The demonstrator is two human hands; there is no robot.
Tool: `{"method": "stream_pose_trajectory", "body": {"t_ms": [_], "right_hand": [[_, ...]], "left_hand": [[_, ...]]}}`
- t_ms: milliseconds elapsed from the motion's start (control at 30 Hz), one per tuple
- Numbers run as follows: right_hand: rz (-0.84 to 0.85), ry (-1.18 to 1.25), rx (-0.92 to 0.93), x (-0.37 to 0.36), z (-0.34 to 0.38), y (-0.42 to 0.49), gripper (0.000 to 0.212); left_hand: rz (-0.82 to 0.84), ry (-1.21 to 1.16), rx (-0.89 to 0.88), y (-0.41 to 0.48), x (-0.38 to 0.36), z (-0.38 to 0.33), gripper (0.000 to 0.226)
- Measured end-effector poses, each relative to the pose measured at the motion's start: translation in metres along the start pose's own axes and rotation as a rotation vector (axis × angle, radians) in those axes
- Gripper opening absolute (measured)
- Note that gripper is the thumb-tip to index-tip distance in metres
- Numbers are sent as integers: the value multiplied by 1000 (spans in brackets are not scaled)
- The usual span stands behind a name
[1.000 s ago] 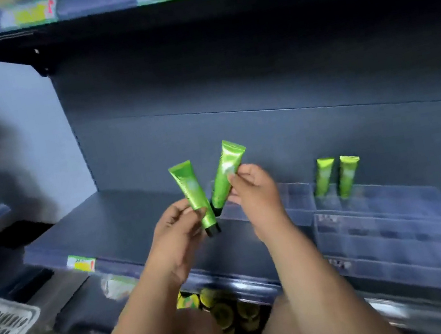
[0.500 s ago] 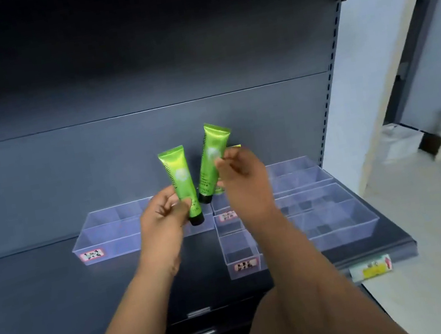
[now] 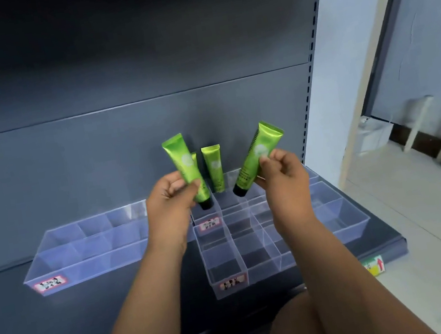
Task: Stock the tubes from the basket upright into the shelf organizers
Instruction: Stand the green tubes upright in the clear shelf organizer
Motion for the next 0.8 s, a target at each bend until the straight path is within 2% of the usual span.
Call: {"method": "stream_pose_trajectory", "body": {"t_ms": [233,400,500,567,667,800], "right_hand": [[-98,17,-35,34,-19,16,14],[-119,-8,8,49,-15,50,15],[-50,-27,56,47,-11,74,14],[-13,-64,71,45,-14,89,6],[42,-177,76,42,-21,109,12],[153,-243,70,35,-37,133,5]], "left_hand": [[107,92,-64,30,-60,0,28],[126,205,-135,53,-90,6,31],[165,238,-138,59,-106,22,26],[182,256,-138,60,-113,34,23],[148,291,-155,67,-117,43,24],[124,365,-185,83,-116,45,24]]}}
Point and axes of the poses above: each hand's wrist, its own y-axis towards the middle knuckle, its own x-axis out of the back of the hand, z = x × y, the point moved 7 cm from there along y, towards the middle knuckle, and after that the axes turned 3 degrees about z, right-handed, at the moved point
